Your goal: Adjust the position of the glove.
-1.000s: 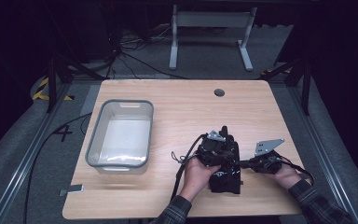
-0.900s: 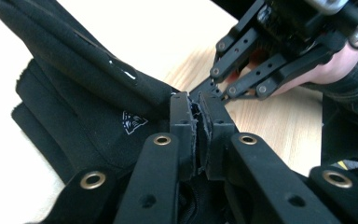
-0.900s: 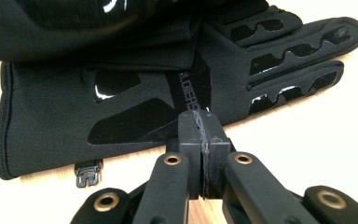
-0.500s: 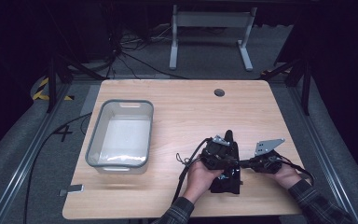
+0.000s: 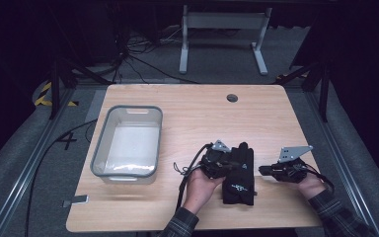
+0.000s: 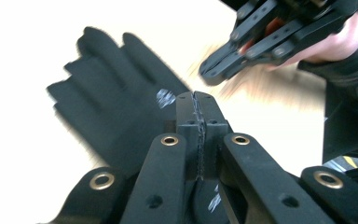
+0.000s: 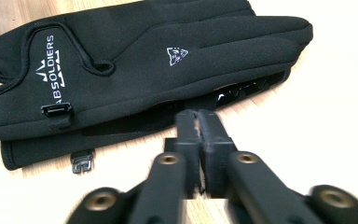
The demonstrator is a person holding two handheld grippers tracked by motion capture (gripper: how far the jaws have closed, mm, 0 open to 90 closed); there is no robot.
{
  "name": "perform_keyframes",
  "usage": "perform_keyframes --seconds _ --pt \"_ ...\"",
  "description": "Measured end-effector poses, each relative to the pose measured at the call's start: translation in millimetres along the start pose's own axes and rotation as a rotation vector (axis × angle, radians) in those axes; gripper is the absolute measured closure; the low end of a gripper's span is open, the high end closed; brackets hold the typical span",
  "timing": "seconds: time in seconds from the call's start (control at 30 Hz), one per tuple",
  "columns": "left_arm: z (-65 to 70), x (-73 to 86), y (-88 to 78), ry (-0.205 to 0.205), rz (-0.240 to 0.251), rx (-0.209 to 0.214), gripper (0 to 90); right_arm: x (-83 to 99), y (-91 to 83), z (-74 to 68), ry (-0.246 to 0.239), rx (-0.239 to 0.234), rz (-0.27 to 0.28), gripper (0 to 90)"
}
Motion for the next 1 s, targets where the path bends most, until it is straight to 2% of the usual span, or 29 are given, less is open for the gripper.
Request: perform_keyframes --seconds 0.17,0.27,0.37,0.47,0.53,0.77,0.9,1.0 --pt "-6.0 16.4 -2.3 -0.004 -0.024 -0.023 89.7 10.0 -4.9 8.5 0.037 0.065 -0.021 48.8" --pt "-3.0 23.3 0.3 0.001 -0.043 -0.026 89.7 18.6 -9.8 13.8 0.072 0.092 -0.019 38.0" --pt "5.5 29.7 3.1 0.022 -0.056 -0.018 89.6 26.0 -14.5 17.4 0.100 0.119 -0.018 31.3" --pt "11.3 36.3 7.3 0.035 -0.075 -0.012 89.7 30.9 -17.5 18.8 0.110 0.138 -0.006 24.0" --pt "13.1 41.8 12.3 0.038 -0.099 -0.007 89.6 34.9 -16.8 19.2 0.108 0.152 -0.016 17.8" --pt "11.2 45.8 18.7 0.043 -0.120 -0.017 89.7 43.8 -9.7 21.2 0.099 0.190 -0.055 14.3" --pt "9.6 46.2 17.8 0.055 -0.128 -0.039 89.7 45.4 -7.4 22.0 0.096 0.195 -0.037 9.7" --pt "6.5 46.4 16.0 0.058 -0.133 -0.058 89.7 46.5 -6.7 23.6 0.118 0.187 -0.042 7.8"
Point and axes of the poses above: each handheld gripper's, and its own axes: y roughly forward along the jaws, x roughly out of its underside, z roughly to its right, the point moved 6 cm from there along y, roughly forward along the jaws, and after that the axes turned 15 degrees about -y, right-handed, at the moved point
